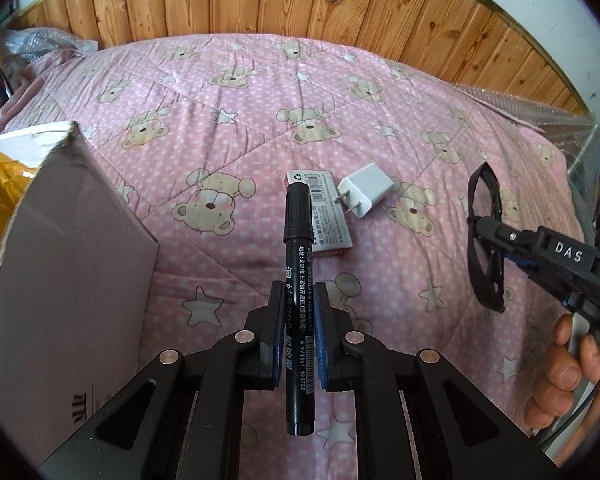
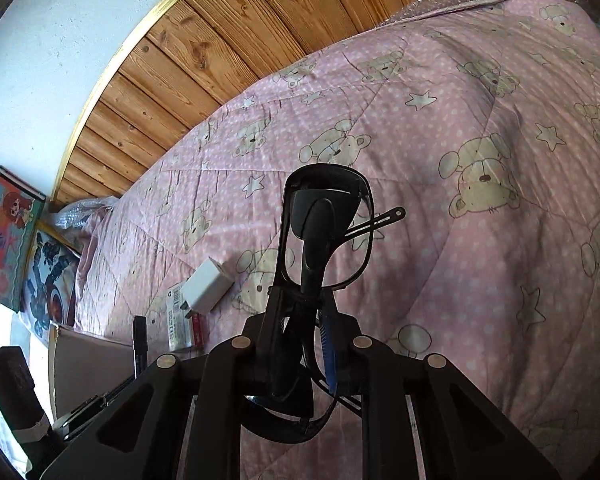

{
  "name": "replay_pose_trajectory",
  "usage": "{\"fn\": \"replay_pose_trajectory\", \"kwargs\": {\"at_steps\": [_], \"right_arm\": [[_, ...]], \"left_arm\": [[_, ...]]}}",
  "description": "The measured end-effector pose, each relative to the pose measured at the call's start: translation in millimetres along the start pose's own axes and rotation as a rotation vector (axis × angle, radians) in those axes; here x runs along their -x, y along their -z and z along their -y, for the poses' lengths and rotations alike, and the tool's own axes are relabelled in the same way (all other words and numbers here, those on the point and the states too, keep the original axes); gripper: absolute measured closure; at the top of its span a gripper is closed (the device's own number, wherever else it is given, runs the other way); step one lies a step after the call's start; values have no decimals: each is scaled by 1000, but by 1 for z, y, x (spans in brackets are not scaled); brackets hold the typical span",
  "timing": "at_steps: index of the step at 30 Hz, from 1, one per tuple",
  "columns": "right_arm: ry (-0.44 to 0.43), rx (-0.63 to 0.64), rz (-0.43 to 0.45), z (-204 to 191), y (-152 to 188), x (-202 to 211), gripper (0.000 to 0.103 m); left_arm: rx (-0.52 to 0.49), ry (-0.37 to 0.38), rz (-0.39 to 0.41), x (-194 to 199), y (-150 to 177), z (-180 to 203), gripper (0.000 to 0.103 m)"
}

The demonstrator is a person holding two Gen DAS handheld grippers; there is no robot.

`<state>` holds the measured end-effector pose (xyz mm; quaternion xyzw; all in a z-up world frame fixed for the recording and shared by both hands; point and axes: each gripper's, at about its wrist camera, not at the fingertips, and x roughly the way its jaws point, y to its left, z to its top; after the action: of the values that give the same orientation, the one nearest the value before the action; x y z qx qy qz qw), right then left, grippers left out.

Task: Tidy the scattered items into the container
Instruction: 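Carry the marker in left tool while right tool carries the glasses over the box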

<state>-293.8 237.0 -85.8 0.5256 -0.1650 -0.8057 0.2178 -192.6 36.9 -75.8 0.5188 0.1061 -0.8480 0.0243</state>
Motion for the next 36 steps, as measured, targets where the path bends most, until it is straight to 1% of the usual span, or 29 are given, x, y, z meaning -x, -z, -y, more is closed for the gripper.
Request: {"fn": "replay_pose_trajectory", "kwargs": {"at_steps": [7, 21, 26, 36], "right_arm": [[-6, 10, -8, -11, 25, 18, 85], [3, 49, -24, -31, 82, 54, 85], [3, 74, -29, -44, 99, 63, 85], [-10, 155, -25, -83, 132, 84, 85]], "left_arm": [[-7, 33, 23, 29, 14, 2, 90], [-35, 105, 69, 82, 52, 3, 90], [-36, 127, 83, 96, 65, -1, 90], [-22, 172, 135, 129, 81, -16, 90]]}}
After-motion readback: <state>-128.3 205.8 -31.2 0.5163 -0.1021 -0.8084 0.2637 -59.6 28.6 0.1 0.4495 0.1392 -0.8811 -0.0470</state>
